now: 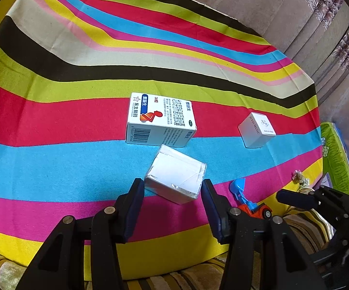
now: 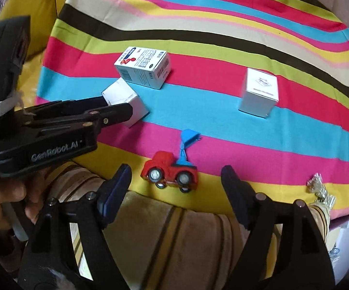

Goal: Organize rigid objects
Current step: 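Grasp the white cube box with the left gripper while the right lifts the red truck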

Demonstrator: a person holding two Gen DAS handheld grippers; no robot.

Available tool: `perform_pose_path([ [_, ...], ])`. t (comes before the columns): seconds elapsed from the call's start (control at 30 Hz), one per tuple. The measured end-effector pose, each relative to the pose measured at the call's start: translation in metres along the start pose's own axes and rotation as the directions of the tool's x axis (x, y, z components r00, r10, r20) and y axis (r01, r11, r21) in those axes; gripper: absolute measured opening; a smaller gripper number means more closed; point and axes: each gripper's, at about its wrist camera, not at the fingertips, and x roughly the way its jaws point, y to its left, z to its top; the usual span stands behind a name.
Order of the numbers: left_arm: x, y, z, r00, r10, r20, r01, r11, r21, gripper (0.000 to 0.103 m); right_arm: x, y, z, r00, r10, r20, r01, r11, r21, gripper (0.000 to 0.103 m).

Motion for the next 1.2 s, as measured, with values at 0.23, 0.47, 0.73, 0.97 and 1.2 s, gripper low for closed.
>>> perform_pose_path([
  [0.23, 0.001, -0.001, 0.000, 1.000, 0.001, 0.000, -0.001, 1.000, 0.001, 0.050, 0.026, 0.002, 0.000, 0.998, -0.005, -0.055, 0.004, 1.000, -0.022, 0.059],
  [0.47, 0.001, -0.001, 0.000, 1.000, -0.002, 0.004, 0.002, 1.000, 0.004, 0.050, 0.001, -0.007, -0.010, 0.998, 0.045, 0.054, -0.045, 0.999, 0.006, 0.059],
  [0.73, -0.010, -0.010, -0.003, 0.998, 0.027, 0.053, -0.029, 0.999, 0.032, 0.036, -0.030, -0.030, -0.027, 0.985, 0.047, 0.169, -0.062, 0.994, 0.086, 0.059],
  [0.97, -0.014, -0.024, -0.005, 0.997, 0.026, 0.069, -0.032, 0.996, 0.082, 0.035, -0.053, -0.045, -0.038, 0.976, 0.049, 0.214, -0.080, 0.987, 0.139, 0.059],
  [1.2, -0.013, -0.021, -0.001, 0.997, 0.055, 0.047, -0.058, 0.995, 0.075, 0.073, -0.083, -0.073, -0.068, 0.967, 0.016, 0.256, -0.060, 0.984, 0.168, 0.059],
])
